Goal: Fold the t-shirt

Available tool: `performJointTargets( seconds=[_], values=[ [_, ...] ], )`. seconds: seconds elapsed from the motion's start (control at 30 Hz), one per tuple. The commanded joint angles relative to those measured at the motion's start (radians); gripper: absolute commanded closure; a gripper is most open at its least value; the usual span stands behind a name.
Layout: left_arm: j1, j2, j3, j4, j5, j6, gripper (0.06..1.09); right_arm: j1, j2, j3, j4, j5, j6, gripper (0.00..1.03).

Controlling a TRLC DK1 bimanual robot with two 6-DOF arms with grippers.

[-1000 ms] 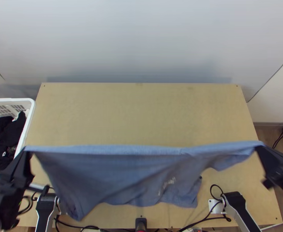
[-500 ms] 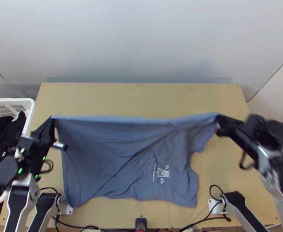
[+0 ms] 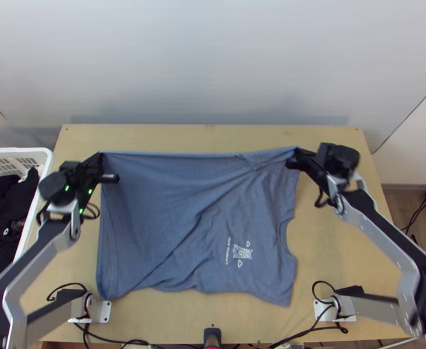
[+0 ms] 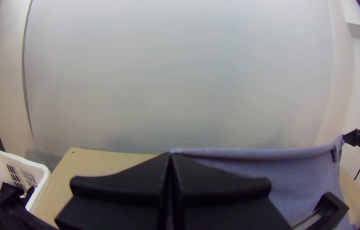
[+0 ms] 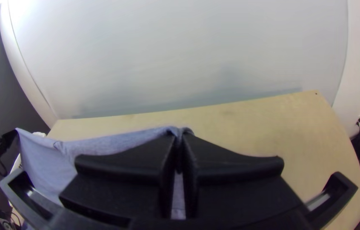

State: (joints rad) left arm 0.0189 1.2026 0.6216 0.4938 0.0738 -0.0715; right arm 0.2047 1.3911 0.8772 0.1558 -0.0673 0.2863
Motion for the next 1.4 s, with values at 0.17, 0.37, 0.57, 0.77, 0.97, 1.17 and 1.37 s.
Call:
performJointTargets(
  seconds=[0.17,0.37,0.57,0.77,0.97,1.17,1.37],
  values=[
    [-0.022,0.500,0.363,0.048,-0.017,0.044,1.05,-0.028,0.436,0.276,0.128,0.034,-0.027,1.00],
    [-0.043,0.692,0.532,0.046,-0.031,0.053,1.05,-0.034,0.583,0.439,0.125,0.050,-0.036,1.00],
    [-0.042,0.891,0.736,0.035,-0.042,0.075,1.05,-0.053,0.734,0.641,0.059,0.060,-0.064,1.00],
    [-0.042,1.012,0.923,-0.023,-0.063,0.076,1.05,-0.065,0.875,0.842,-0.024,0.069,-0.084,1.00],
    [-0.050,1.068,0.972,-0.075,-0.066,0.093,1.05,-0.042,0.922,0.910,-0.104,0.072,-0.098,1.00],
    [-0.048,1.012,0.874,-0.086,-0.065,0.145,1.05,-0.011,0.813,0.798,-0.167,0.070,-0.102,1.00],
    [-0.042,0.890,0.780,-0.162,-0.051,0.225,1.05,-0.008,0.686,0.645,-0.213,0.064,-0.128,1.00]
  ],
)
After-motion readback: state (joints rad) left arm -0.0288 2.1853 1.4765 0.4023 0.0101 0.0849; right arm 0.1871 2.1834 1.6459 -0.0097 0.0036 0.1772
